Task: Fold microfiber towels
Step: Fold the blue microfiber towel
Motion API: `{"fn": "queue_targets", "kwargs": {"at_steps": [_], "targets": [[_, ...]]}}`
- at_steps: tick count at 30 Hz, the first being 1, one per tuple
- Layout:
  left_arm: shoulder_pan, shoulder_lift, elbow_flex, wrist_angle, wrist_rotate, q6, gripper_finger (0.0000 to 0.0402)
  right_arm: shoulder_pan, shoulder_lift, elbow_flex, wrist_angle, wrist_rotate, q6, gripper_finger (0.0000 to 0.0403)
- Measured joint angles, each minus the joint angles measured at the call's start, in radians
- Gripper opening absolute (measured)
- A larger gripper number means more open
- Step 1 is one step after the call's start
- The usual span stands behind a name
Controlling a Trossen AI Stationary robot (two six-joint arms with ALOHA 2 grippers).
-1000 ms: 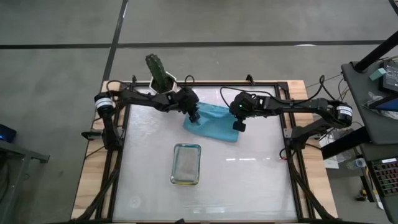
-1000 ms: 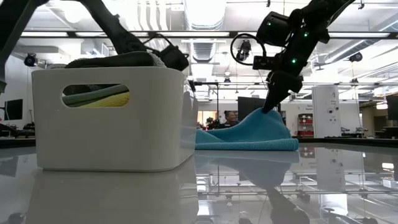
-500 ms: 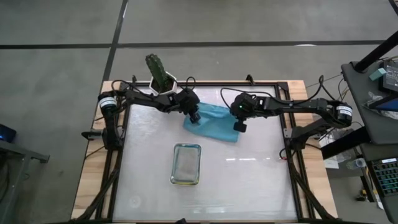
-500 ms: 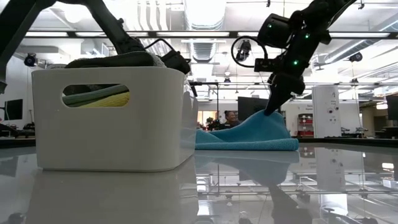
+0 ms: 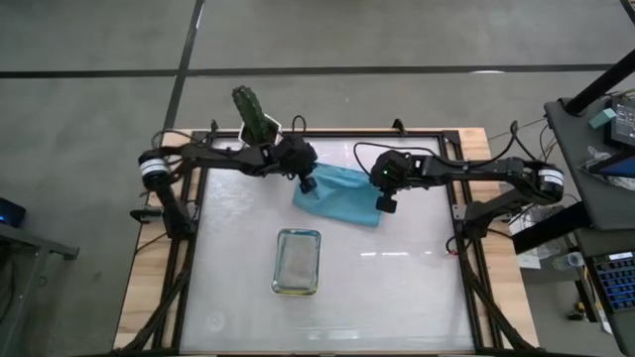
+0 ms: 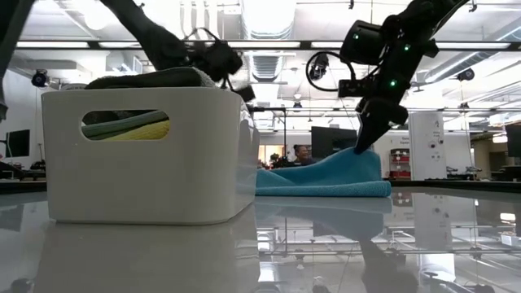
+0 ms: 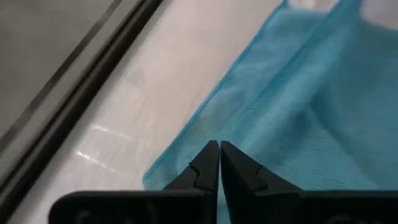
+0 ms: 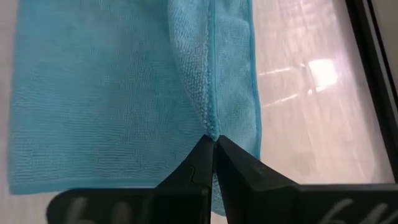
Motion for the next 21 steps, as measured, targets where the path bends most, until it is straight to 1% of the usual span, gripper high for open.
{"fn": "queue_targets", "kwargs": {"at_steps": [5,9,12,15,19,21], "targets": [[-0.001,-0.076,-0.024,-0.023,0.006,-0.003,0.0,0.016,-0.026,-0.001,-0.005,0.0,0.02,0.0009],[0.0,-0.071,-0.025,-0.013,0.004,-0.101,0.0,0.023,-0.028,-0.002,-0.004,0.0,0.025,0.0008],[0.001,-0.059,-0.022,-0.017,0.082,-0.169,0.0006,0.023,-0.027,-0.003,-0.004,0.0,0.025,0.0009],[0.0,-0.056,-0.015,-0.009,0.127,-0.238,0.0033,0.023,-0.027,-0.003,-0.003,0.0,0.025,0.0009],[0.0,-0.054,-0.015,-0.024,0.127,-0.387,0.009,0.023,-0.025,-0.003,0.005,0.0,0.012,0.0008],[0.001,-0.054,-0.015,-0.023,0.123,-0.402,0.0118,0.023,-0.023,-0.004,0.004,0.0,0.009,0.0009]]}}
